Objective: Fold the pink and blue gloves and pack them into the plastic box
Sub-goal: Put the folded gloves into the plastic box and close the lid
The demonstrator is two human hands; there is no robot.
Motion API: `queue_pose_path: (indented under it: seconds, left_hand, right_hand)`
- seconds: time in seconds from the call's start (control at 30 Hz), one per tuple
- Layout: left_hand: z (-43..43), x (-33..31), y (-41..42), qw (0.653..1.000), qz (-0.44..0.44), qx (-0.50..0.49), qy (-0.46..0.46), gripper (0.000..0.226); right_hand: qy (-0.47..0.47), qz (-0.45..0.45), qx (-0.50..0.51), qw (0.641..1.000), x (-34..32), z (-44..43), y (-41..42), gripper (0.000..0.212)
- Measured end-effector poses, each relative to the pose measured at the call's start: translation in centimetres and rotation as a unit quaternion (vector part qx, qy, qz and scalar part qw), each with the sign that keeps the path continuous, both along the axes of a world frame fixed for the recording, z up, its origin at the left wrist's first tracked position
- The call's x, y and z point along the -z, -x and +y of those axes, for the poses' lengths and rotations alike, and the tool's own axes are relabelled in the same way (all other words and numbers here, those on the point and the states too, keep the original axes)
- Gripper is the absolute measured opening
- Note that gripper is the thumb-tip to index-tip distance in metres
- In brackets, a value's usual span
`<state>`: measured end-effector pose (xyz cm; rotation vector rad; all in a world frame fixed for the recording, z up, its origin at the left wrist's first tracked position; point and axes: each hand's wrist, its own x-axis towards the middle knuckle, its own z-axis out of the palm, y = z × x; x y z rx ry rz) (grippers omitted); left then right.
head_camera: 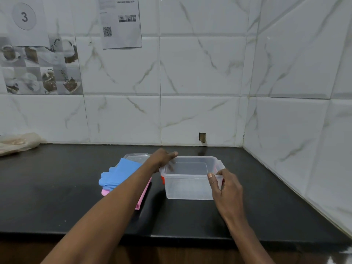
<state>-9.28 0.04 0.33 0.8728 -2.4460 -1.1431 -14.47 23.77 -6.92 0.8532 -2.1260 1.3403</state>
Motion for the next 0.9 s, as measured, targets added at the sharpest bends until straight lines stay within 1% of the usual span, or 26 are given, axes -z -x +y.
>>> queue_pose_path:
  seconds: [0.07, 0.1, 0.17, 0.23, 0.3, 0.33, 0.37, 0.4, 0.43, 0.47, 0.57, 0.77, 0.9]
  left_hand:
    - [0.3, 0.1, -0.1, 1.0, 0.011, -0.022, 0.012, 0.062]
    - [0.4, 0.1, -0.3, 0.998, 0.012, -0.044, 0.032, 0.067]
    - [0.5, -0.1, -0.6, 0.988, -0.01, -0.091, 0.124, 0.07]
    - [1.0, -1.1, -1.4, 0.968, 0.002, -0.126, 0.218, 0.056]
    - [1.0, -1.9, -3.5, 0.949, 0.024, -0.157, 0.272, 0.042]
    - [0.8, -1.8, -5.0, 0.942, 0.02, -0.164, 0.292, 0.038]
    - [1.1, -1.5, -6.2, 0.934, -0.005, -0.161, 0.318, 0.037]
    - [0.7, -0.9, -9.1, 0.924, -0.048, -0.178, 0.334, 0.041]
    - [0.4, -0.1, -11.7, 0.917, -0.097, -0.189, 0.337, 0.049]
    - [0.4, 0.6, -12.6, 0.917, -0.118, -0.176, 0.337, 0.057]
    - [0.5, 2.6, -13.5, 0.923, -0.149, -0.131, 0.329, 0.067]
    - [0.9, 3.7, -13.8, 0.927, -0.147, -0.116, 0.326, 0.043]
    - [0.8, 2.8, -14.0, 0.928, -0.162, -0.115, 0.314, 0.043]
  right_hand:
    - [0.005, 0.002, -0.002, 1.0, 0.0, 0.0, 0.1, 0.03]
    - [0.007, 0.001, -0.003, 1.0, 0.0, -0.1, 0.0, 0.029]
    - [0.008, -0.009, -0.009, 1.0, 0.1, 0.0, 0.0, 0.03]
    - [0.023, -0.026, -0.023, 0.999, -0.4, 0.6, -0.3, 0.043]
    - [0.06, -0.008, -0.005, 0.998, -0.4, 1.2, -0.3, 0.056]
    - [0.074, -0.005, 0.014, 0.997, -0.3, 1.6, -0.3, 0.06]
    - [0.081, -0.001, 0.023, 0.996, -0.5, 2.4, -0.1, 0.063]
    - [0.091, -0.01, -0.003, 0.996, -0.6, 1.5, -1.0, 0.065]
    - [0.087, -0.019, -0.017, 0.996, -0.4, 0.6, -1.8, 0.065]
    - [0.081, -0.013, -0.017, 0.997, -0.4, 0.7, -1.5, 0.064]
    - [0.076, -0.001, -0.022, 0.997, -0.7, 0.6, -1.1, 0.055]
    - [0.069, -0.001, -0.01, 0.998, -0.6, 0.5, -1.2, 0.051]
    - [0.059, -0.006, -0.009, 0.998, -0.7, 0.6, -1.2, 0.047]
